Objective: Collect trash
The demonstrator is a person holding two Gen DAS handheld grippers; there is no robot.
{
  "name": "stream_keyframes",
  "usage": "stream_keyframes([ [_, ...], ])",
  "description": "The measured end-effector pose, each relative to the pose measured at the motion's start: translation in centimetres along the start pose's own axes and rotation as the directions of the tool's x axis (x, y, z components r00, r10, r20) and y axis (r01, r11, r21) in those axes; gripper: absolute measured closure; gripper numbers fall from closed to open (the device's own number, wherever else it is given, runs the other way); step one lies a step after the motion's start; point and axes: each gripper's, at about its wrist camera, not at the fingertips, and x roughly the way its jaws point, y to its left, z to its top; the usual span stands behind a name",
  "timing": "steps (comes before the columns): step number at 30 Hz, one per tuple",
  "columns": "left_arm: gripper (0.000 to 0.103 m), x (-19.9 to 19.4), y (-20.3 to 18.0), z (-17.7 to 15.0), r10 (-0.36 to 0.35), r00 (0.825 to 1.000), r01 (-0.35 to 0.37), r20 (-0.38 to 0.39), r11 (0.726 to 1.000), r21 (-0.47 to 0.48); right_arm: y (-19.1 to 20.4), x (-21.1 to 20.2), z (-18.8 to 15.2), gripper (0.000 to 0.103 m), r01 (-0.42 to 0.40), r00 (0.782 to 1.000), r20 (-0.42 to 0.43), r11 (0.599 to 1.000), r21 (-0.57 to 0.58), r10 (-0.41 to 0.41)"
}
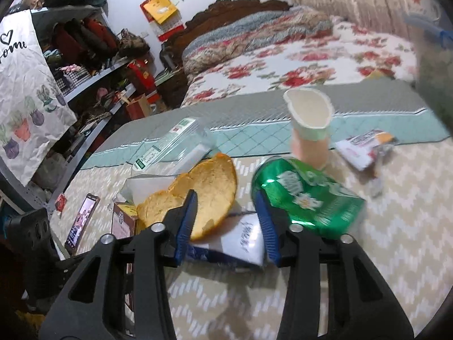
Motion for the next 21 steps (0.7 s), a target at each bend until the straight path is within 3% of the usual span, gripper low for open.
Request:
stream_keyframes([
  [3,0.043,-0.1,0.0,-0.1,0.001,1.0,-0.002,0.003,1.0,0.006,0.1,1.4,-0.1,0.078,-0.038,0.999,-0.035,0.999,0.013,0.038],
  [4,0.043,-0.1,0.1,-0.1,0.002,1.0,-0.002,0.004,1.0,0.006,0.4,1.4,-0.3,0.086,-0.036,0.999,-0.029,0.999,0.004,0.036],
  [6,0.044,-0.3,0.2,-0.2,0.002,1.0,-0.002,0.006,1.0,-0.001,1.0,0.6,-0.5,0.091,-0.038,0.999,0.001,0.999,-0.005,0.038],
  [14,0.044,-2.2,0.3,-0.4,0.0,0.999,0.0,0.041,1.0,-0.007,2.9,-5.6,-3.4,0.093,-0.024,0.989,0.144,0.999,-0.036,0.029],
  [18,0.044,-3.0,-0.6,-0.7,0.003,0.999,-0.005,0.051,1.0,0.027,1.3,-7.2,-6.4,0.093,-0.028,0.993,0.114,0.999,0.031,0.024],
  [21,0.044,-2.6,-1.2,-1.2,0.005,0.999,-0.007,0.032,0.999,0.048,-0.2,-7.3,-8.6,0.092,0.03,0.997,0.074,0.997,0.075,-0.036],
])
